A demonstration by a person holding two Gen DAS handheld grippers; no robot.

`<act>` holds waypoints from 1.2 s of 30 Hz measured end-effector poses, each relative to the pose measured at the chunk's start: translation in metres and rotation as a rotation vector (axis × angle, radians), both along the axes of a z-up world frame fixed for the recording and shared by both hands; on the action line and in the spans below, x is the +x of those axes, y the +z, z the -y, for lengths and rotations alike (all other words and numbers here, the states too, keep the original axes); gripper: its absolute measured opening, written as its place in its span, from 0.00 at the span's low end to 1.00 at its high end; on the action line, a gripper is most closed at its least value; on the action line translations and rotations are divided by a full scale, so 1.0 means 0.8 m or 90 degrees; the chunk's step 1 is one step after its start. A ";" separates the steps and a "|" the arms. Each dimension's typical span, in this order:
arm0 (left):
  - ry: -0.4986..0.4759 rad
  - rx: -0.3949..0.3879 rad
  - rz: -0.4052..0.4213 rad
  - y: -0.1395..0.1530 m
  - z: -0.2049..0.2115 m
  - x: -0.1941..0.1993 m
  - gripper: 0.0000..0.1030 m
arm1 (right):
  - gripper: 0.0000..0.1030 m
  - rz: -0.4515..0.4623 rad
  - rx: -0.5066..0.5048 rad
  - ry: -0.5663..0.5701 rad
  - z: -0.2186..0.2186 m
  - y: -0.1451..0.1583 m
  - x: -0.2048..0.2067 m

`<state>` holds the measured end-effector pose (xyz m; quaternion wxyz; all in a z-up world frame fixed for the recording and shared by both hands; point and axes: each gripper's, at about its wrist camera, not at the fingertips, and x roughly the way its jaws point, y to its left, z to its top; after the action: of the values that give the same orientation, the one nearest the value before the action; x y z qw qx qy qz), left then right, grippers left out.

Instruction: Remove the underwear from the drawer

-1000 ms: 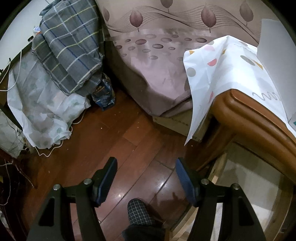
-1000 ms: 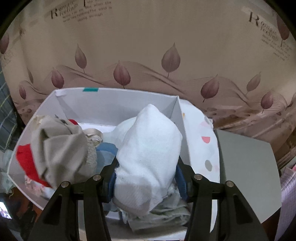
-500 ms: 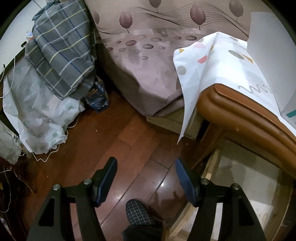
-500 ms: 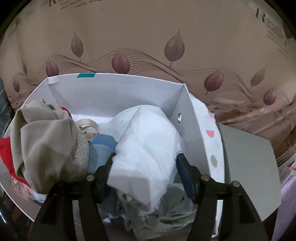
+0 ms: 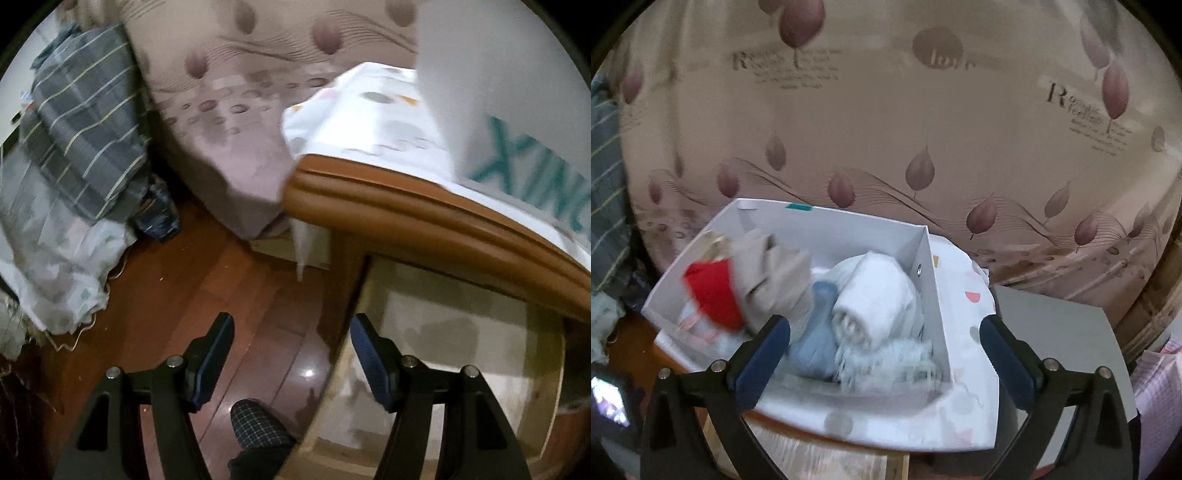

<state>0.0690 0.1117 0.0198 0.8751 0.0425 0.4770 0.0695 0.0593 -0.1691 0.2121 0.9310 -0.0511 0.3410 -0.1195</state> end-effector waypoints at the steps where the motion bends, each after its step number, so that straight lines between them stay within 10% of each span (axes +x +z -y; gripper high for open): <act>1: -0.012 -0.003 0.005 0.002 0.005 -0.006 0.65 | 0.98 -0.004 0.006 0.005 -0.004 -0.007 -0.017; 15: -0.108 -0.029 -0.016 -0.004 0.036 -0.085 0.65 | 0.98 -0.176 0.110 -0.046 -0.035 -0.213 -0.142; 36: -0.156 -0.004 -0.022 -0.010 0.061 -0.091 0.65 | 0.98 -0.199 0.080 -0.043 -0.051 -0.242 -0.155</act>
<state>-0.0037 0.0626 0.0119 0.8688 0.0988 0.4834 -0.0404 -0.0644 -0.1286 0.0186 0.8637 0.0006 0.4896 -0.1196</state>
